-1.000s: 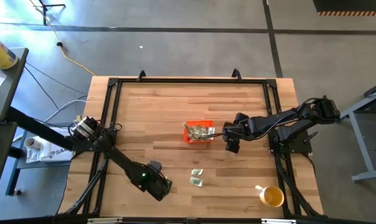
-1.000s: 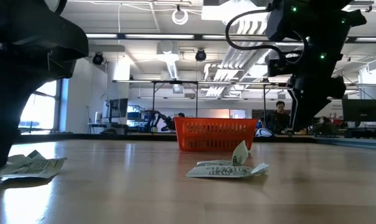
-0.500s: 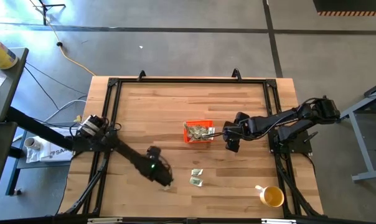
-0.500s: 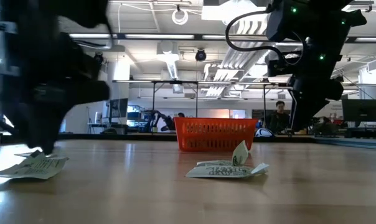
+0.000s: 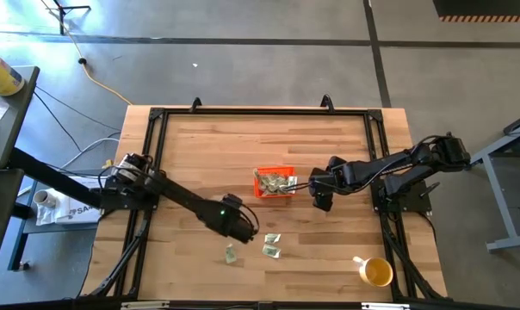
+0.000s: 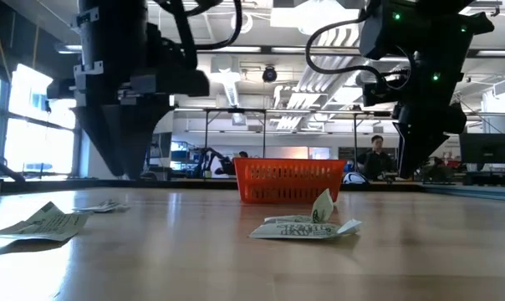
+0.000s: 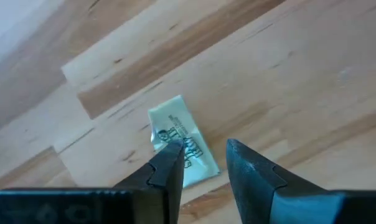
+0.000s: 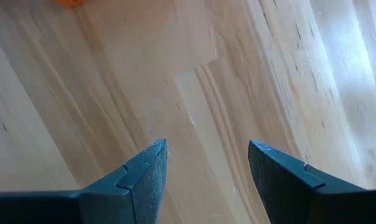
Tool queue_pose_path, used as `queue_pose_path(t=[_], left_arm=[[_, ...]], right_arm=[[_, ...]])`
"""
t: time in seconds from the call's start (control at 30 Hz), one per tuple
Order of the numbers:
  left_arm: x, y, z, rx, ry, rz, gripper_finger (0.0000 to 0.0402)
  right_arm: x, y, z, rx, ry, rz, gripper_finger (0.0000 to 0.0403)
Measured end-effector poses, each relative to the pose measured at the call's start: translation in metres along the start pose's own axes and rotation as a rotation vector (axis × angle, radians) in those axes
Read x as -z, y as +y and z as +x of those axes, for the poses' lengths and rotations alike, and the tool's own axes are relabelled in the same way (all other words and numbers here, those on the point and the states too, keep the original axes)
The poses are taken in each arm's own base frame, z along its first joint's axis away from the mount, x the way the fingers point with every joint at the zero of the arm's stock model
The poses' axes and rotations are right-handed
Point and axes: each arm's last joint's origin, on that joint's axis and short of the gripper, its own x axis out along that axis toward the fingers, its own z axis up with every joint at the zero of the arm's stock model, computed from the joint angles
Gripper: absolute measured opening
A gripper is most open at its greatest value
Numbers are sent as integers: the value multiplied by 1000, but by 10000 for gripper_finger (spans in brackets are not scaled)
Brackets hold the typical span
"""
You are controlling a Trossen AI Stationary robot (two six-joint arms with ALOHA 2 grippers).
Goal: Pick and place Stevia / Truvia into bins
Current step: Put the light green stevia packet into the orange basket
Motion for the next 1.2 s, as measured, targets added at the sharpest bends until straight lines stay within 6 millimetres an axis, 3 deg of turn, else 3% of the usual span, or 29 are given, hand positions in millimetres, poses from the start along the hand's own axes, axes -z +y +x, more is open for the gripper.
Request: queue_pose_path(t=[0.23,0.43,0.63,0.87,1.2], left_arm=[[1,11,7,-89,39,-10,200],[-9,10,21,-14,99,34,239],[-23,21,35,-28,157,78,240],[-29,26,44,30,207,209,187],[-55,31,47,49,207,361,23]], right_arm=[[-1,0,0,-2,-6,1,217],[-3,-4,2,-21,12,27,217],[-5,-9,4,-37,30,52,216],[-5,-9,4,-37,31,92,216],[-6,-13,5,-23,32,151,214]])
